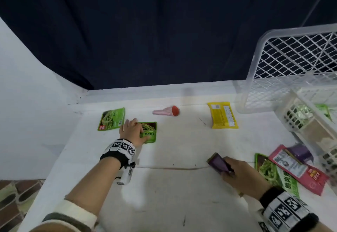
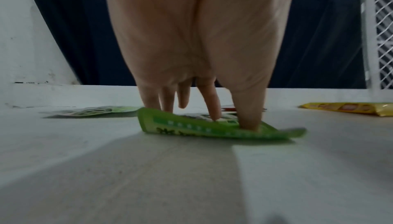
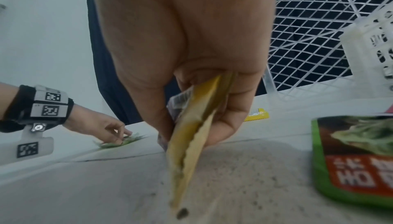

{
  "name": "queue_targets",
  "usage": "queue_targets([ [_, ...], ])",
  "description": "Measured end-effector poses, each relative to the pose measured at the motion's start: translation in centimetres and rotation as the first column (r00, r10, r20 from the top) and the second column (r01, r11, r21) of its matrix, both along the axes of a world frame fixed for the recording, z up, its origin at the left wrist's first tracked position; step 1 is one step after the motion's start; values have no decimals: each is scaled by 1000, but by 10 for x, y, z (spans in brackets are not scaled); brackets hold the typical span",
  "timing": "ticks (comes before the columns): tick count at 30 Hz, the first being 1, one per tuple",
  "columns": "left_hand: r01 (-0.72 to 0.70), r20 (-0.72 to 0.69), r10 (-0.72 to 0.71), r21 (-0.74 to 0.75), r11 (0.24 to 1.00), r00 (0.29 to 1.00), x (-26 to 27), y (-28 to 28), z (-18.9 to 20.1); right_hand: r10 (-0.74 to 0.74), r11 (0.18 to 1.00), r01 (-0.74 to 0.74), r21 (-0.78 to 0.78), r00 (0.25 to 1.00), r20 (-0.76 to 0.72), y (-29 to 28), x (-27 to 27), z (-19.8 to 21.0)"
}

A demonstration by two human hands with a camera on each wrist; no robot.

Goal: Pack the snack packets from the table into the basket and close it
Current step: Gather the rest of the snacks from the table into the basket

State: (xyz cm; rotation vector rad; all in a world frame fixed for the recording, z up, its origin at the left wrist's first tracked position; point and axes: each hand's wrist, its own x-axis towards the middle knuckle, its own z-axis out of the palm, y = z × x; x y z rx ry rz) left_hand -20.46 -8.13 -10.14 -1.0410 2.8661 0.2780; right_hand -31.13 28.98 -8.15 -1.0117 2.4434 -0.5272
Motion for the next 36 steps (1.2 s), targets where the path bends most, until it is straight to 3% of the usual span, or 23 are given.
queue_targets([
  [3,-9,27,3,210,978,1000,7,16,9,-23,999,24,-30,1000,8,4,-2,3],
  [5,-28,50,15,254,967,999,13,33,16,-16,996,20,-92,999,52,11,2,11],
  [9,78,186,-66,-53,996,980,8,73,30,17,959,41,-279,979,202,38,1,32],
  [10,94,161,-81,-76,993,984,3,85,35,12,957,58,-283,971,239,47,-2,37],
  [15,187,-211,-172,54,981,962,-44,150,80,-41,948,130,-290,955,293,100,-31,78],
  [19,370,-471,-268,137,919,840,-111,229,142,-58,943,156,-294,946,318,157,-75,127],
  [22,487,-569,-324,157,859,756,-174,291,173,-68,947,156,-282,952,300,211,-125,159],
  [28,587,-450,-456,206,783,767,-288,391,196,-138,975,168,-144,971,196,305,-237,180],
  [32,605,-283,-543,222,765,791,-346,437,198,-78,996,81,-22,987,141,339,-292,164],
  [36,581,-62,-579,148,800,813,-397,461,184,65,986,-82,144,991,115,347,-324,144],
])
